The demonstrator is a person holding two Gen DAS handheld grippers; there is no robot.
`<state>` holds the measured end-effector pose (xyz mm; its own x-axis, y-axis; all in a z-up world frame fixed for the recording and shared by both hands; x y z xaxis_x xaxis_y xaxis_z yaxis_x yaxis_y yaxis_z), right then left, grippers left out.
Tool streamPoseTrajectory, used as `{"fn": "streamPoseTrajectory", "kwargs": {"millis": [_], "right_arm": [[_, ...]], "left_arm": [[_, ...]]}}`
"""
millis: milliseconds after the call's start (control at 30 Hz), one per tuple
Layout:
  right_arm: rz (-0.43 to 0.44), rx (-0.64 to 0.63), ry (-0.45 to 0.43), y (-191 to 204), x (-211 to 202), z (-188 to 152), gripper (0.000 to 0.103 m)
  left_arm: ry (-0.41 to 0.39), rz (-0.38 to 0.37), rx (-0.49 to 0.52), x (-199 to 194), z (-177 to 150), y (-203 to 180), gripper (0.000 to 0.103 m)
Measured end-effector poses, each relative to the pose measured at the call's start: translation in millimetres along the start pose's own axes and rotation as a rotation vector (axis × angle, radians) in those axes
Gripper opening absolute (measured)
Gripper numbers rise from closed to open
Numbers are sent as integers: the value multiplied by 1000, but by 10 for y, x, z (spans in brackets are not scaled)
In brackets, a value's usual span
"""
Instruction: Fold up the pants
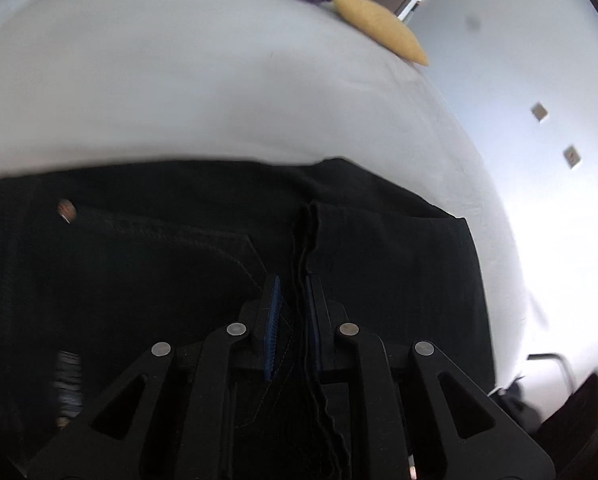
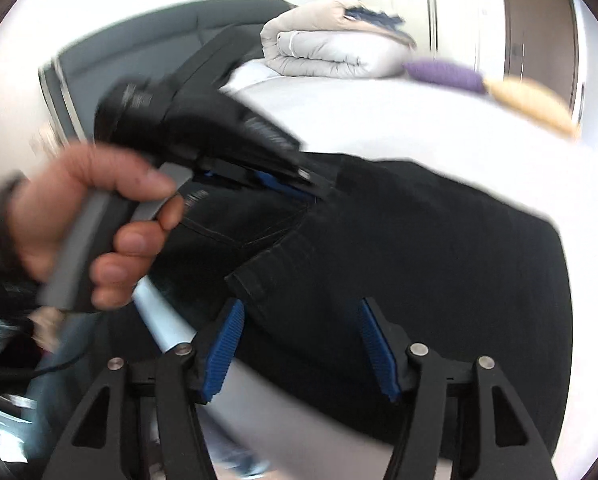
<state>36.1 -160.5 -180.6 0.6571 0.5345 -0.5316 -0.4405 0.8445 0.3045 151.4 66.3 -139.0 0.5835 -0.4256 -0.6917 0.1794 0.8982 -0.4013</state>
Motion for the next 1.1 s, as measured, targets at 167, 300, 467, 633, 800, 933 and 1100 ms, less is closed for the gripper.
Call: {"fn": "streamPoseTrajectory", "kwargs": {"millis": [167, 300, 467, 633, 800, 933, 1100], "right_arm": [[59, 283, -42, -768, -413, 7, 14], [118, 482, -38, -1336, -309, 335, 11], [134, 675, 29, -2143, 243, 468, 11], [155, 797, 89, -2342, 550, 326, 0], [215, 780, 124, -2157, 407, 73, 0], [270, 791, 148, -1918, 154, -255, 0], [282, 803, 161, -1604, -133, -534, 0]], "left_arm": [[-20, 42, 302, -55, -261, -533, 12], [45, 74, 367, 206, -616, -608, 12], [11, 116, 400, 177, -741, -584, 12], [0, 112, 393, 197, -792, -579, 11], [0, 96, 377, 222, -735, -594, 11], [-8, 90, 368, 278, -718, -690, 11], [-20, 83, 364, 359, -788, -567, 11]]}}
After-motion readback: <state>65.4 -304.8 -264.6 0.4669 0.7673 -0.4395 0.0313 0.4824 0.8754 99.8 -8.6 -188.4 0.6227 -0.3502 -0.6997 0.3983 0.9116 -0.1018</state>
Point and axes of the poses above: each gripper's, at about its wrist camera, not at the fingertips, and x roughly the way its jaws point, y to its left, z to its top, the point moved 2 cm from there along x, roughly the way its jaws point, and after that the axes turned 9 degrees about -y, right-handed, at the moved point
